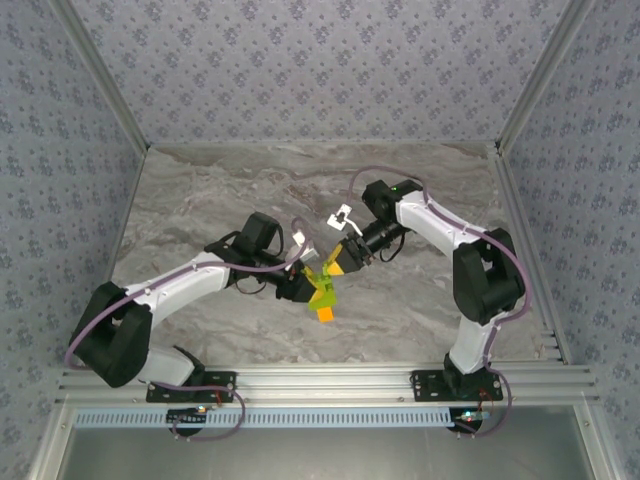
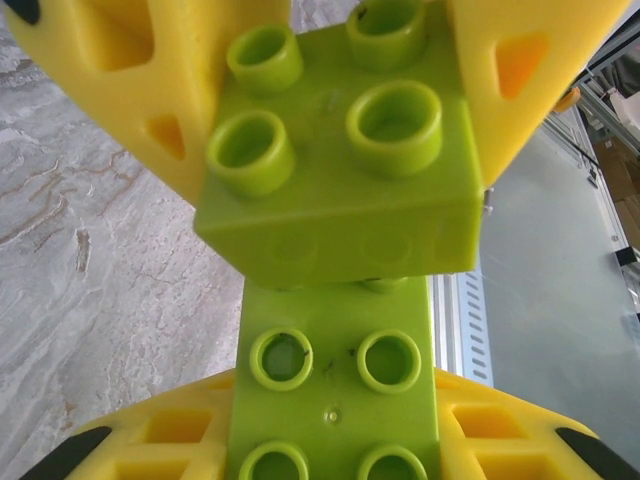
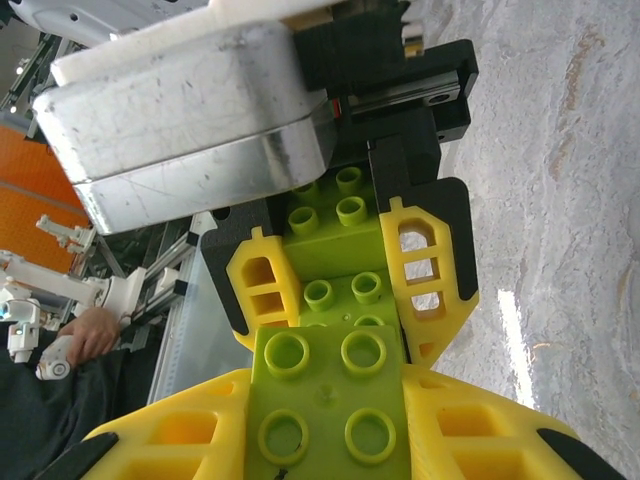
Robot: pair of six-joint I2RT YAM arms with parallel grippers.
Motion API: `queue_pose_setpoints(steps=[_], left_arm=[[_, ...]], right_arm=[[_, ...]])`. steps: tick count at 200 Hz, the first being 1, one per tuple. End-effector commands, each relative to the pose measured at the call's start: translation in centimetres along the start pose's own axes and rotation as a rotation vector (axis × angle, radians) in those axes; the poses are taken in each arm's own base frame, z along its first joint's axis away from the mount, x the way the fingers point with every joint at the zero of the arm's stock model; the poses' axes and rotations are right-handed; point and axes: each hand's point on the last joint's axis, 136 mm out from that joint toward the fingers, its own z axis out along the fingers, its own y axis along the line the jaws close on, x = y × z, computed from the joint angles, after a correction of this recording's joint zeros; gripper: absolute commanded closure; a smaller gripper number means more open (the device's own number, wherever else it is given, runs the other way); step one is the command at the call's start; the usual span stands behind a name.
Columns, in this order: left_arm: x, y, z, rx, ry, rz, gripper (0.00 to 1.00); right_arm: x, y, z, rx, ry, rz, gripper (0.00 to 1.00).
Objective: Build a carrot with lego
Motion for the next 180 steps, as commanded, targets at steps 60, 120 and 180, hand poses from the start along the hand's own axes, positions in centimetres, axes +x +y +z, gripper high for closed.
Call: queue_pose_setpoints(steps=[60,120,180], left_arm=[[-1.5,-0.3,-0.2,0.01,-0.02,0.055,0.79],[-1.3,0.3,-0.4,-0.005,-0.027,0.043,0.8],[-1.5,0.8,-0.9,0.004,-0.057,0.033,0.8]], right_arm=[[1.3,-1.3,1.1,0.001,0.074,0.054,0.89],[2.3,-1.4,1.2,0.013,0.101,0.067,0.88],[3.1,-1.4,1.9,0.014,0.129,0.058,0.88]])
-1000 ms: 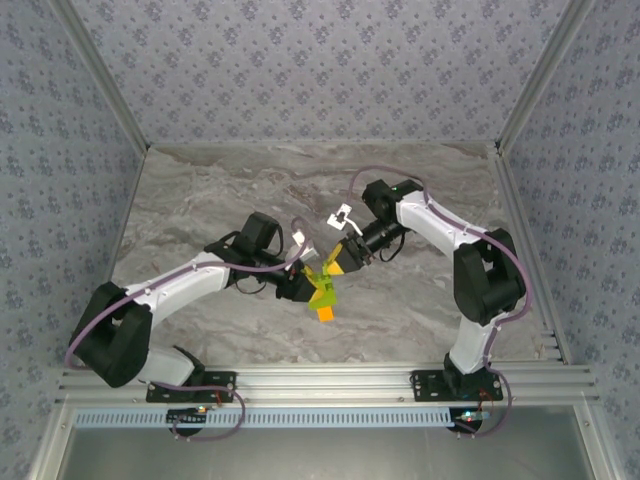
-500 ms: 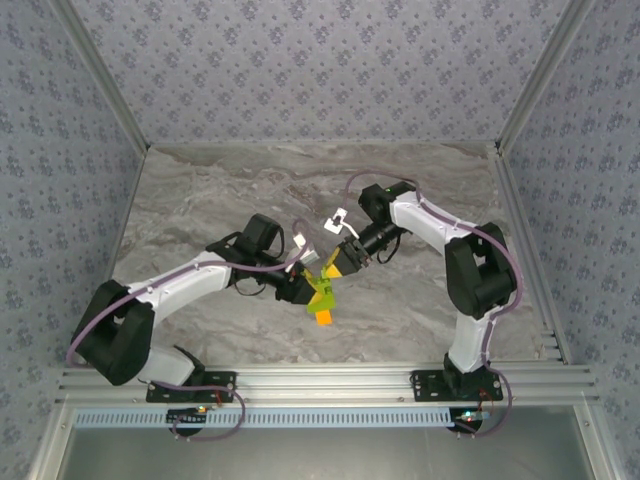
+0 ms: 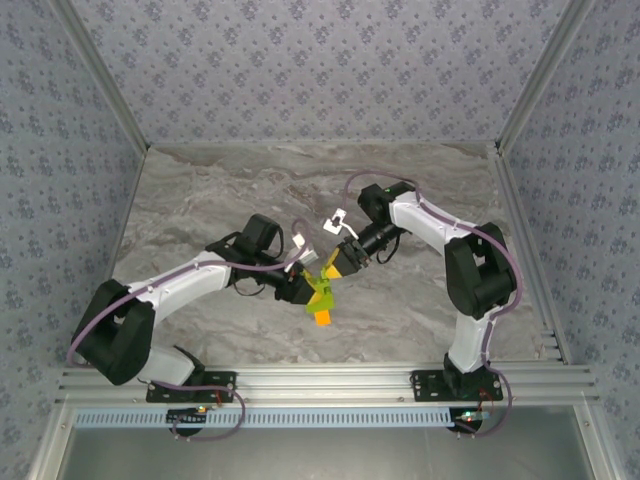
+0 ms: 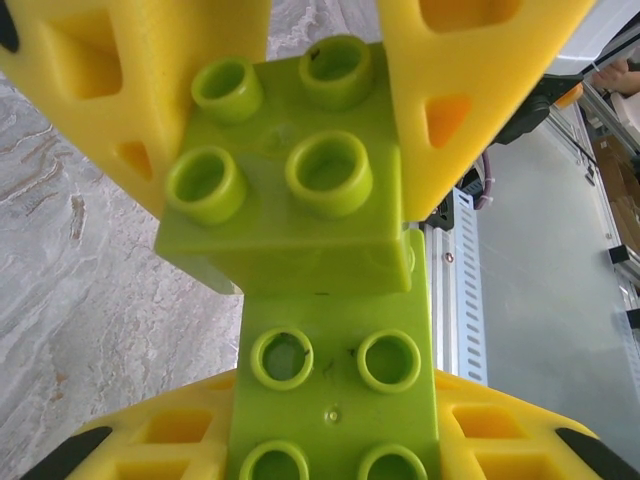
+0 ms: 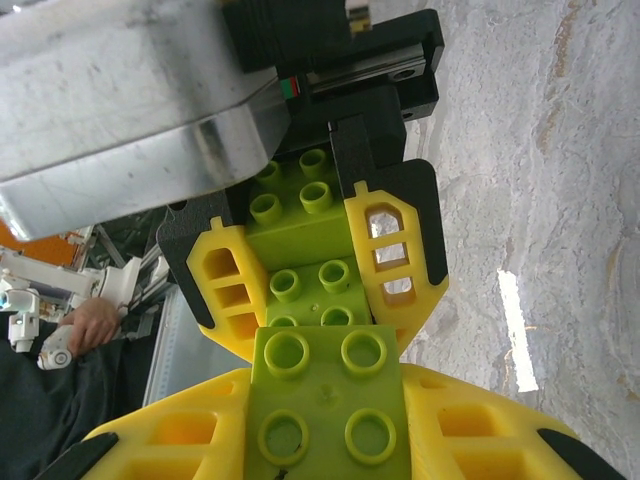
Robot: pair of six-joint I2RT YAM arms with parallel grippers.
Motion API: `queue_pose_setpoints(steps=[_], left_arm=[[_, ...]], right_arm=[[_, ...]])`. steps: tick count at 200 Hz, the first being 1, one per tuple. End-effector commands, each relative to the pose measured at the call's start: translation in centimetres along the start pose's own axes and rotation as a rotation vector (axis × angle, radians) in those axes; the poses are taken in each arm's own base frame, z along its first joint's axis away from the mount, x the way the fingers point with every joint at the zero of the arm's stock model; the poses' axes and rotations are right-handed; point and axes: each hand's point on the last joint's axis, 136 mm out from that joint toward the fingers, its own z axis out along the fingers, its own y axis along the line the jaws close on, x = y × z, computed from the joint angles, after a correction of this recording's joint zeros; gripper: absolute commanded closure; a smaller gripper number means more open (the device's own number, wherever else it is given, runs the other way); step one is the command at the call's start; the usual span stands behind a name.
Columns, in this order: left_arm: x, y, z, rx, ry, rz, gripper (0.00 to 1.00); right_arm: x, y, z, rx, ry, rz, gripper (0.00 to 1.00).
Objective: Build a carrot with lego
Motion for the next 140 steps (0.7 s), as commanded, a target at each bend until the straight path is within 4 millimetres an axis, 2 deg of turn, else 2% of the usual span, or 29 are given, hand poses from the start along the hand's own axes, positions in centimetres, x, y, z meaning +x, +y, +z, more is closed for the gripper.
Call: queue_pose_setpoints(steps=[1,53,140], left_arm=[[-2.3,0.2,-0.9,0.009,-0.081,0.08,0.8],[-2.5,0.9,-1.2,0.002,-0.094,0.066,0.8],[-2.6,3.1,-1.9,-0.042,-0.122,0.023,0.82]], right_arm=[[2.2,0.0,1.1,0.009,0.085,0.037,0.88],[3.5,-0.3,2.3,0.033,0.148,0.035,0.88],[3.3,0.0,2.0,0.028,0.124,0.042,0.89]])
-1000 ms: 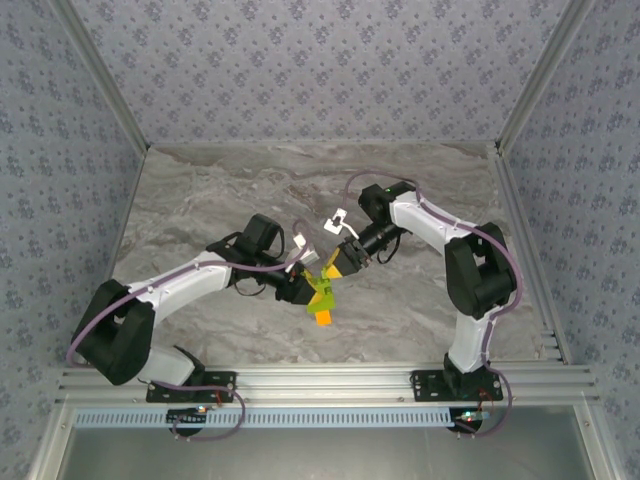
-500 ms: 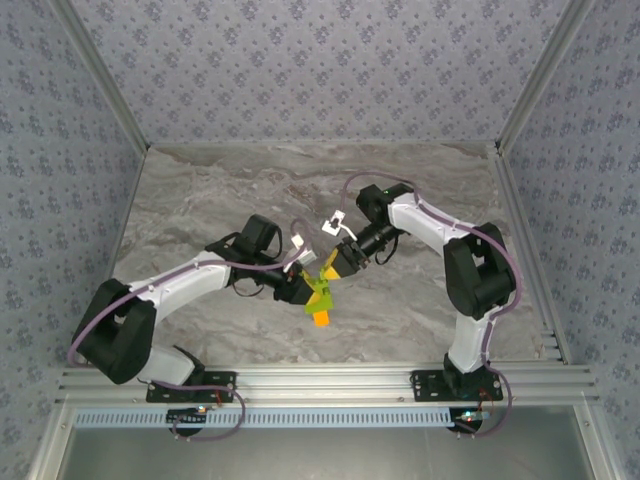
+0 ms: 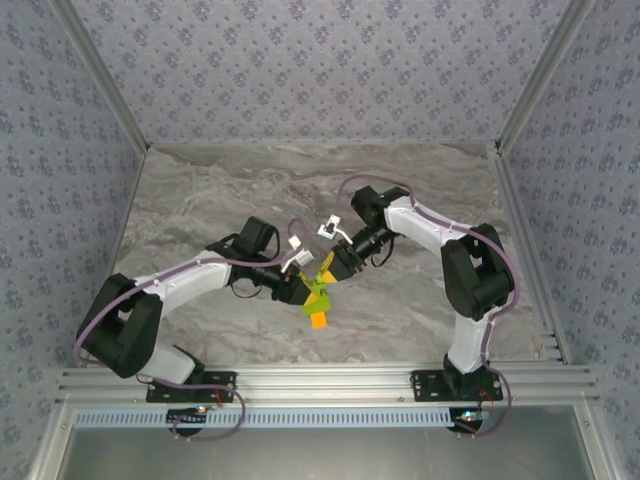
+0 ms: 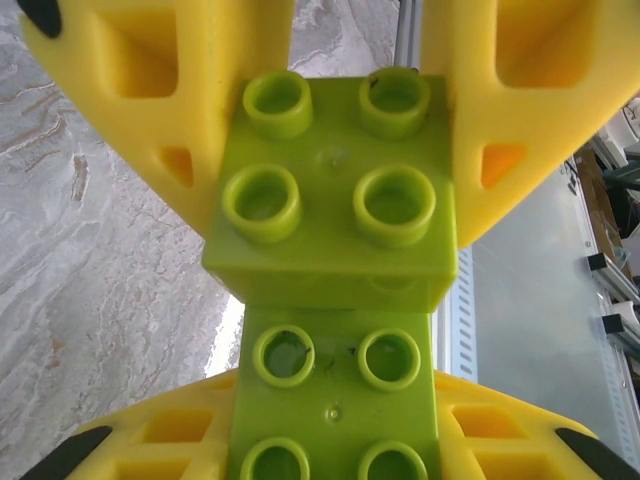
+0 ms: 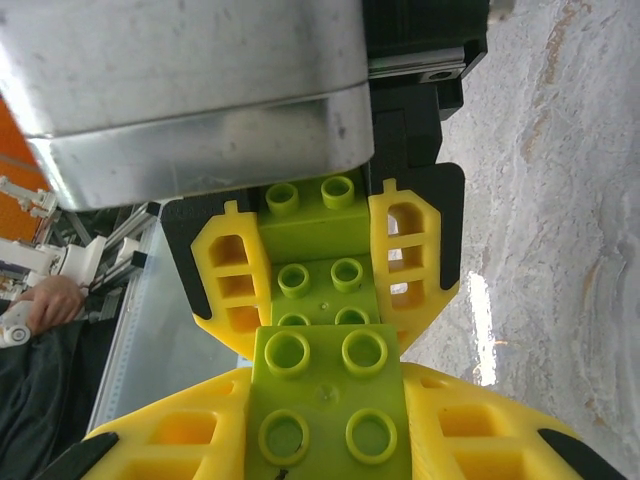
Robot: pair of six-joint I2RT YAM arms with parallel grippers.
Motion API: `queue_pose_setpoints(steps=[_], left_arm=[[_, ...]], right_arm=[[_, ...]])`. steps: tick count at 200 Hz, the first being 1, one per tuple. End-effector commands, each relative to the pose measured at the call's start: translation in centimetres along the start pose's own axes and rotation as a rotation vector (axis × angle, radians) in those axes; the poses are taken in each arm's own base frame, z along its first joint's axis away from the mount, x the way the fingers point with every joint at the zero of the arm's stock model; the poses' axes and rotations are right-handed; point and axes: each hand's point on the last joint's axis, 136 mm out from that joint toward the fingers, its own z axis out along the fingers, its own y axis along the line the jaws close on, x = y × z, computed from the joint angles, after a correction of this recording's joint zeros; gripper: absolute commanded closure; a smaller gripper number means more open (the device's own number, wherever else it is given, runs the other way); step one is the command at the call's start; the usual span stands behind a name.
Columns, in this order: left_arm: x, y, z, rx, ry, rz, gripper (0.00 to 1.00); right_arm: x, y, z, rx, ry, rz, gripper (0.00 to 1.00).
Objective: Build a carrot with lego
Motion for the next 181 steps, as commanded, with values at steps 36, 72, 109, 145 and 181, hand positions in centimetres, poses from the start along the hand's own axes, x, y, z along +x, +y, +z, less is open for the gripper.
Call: queue_pose_setpoints(steps=[36,72,109,145,181], left_arm=[[-4.0,1.9,-2.0,-0.09,-0.126,0.098,0.82],[-4.3,2.3,-2.6,-0.133,-0.153,0.106,0.82],[-4.5,2.0,-2.9,-0.144,-0.165,0.119,0.81],[-4.3,2.1,-2.9,-0.148,-0.163,0.12,0.82],[-4.1,2.2,-2.9,-0.152,-0.158,0.118,0.82]], right_arm=[[2.9,1.1,0.5,-0.001,0.095,0.133,0.89],[3.6,0.2,0.8,0.016,0.106,0.168,0.89],[4.2,-0.7,0.8,0.016,0.11,0.207,0.89],[4.0,-0.1,0.1,0.002,0.082,0.185,0.89],[4.1,0.1,0.0,0.0,0.082,0.181,0.89]])
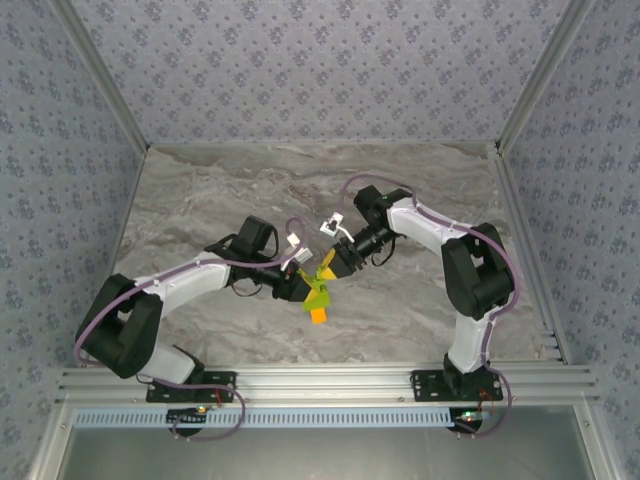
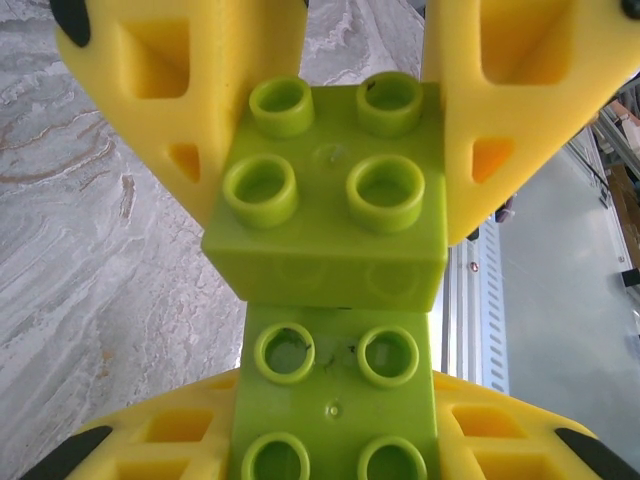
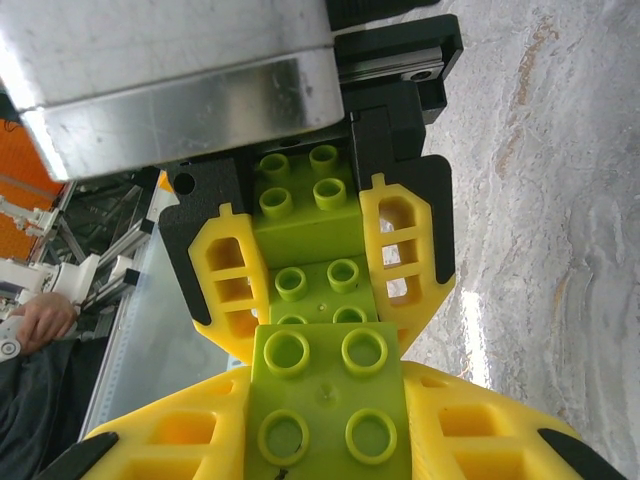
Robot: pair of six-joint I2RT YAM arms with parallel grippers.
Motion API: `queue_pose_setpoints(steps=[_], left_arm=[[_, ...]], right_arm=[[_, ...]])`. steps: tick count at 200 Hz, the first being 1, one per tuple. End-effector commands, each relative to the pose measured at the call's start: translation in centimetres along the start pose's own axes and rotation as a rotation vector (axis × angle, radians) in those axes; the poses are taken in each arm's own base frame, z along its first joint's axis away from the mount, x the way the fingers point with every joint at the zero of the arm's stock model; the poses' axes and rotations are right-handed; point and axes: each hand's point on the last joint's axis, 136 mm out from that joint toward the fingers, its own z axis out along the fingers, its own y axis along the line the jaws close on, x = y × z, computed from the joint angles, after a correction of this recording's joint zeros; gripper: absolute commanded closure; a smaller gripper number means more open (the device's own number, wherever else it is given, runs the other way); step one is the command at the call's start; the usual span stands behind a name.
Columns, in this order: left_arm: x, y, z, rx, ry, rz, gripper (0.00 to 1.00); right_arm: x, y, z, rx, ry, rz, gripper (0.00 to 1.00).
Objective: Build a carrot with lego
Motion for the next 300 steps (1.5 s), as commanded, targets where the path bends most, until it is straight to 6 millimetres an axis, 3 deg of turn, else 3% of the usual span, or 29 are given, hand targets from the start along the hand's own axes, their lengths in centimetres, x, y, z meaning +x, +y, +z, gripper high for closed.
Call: queue_pose_setpoints(steps=[1,72,135,199,300], left_arm=[[-3.6,1.3,-2.6,-0.101,-0.126,0.095,0.82],[-3.4,1.5,-2.7,-0.125,-0.123,0.102,0.82],[-3.3,2.7,-3.1,-0.21,-0.124,0.097,0.81],[-3.5,3.0,-3.3,-0.24,-0.131,0.104,0.81],[-3.7,3.2,-3.9,-0.284,-0.154,0.122,0.81]], right_arm=[[4.3,1.2,0.2,-0.007,0.127,0.18,0.89],[4.8,1.3,0.3,-0.017,0.155,0.199,0.88],[5.7,-0.7,0.5,0.017,0.196,0.288,0.88],[3.8,0.0,-0.8,-0.026,0.091,0.271,0.87],[3.4,0.2,-1.1,-0.046,0.067,0.279,0.86]])
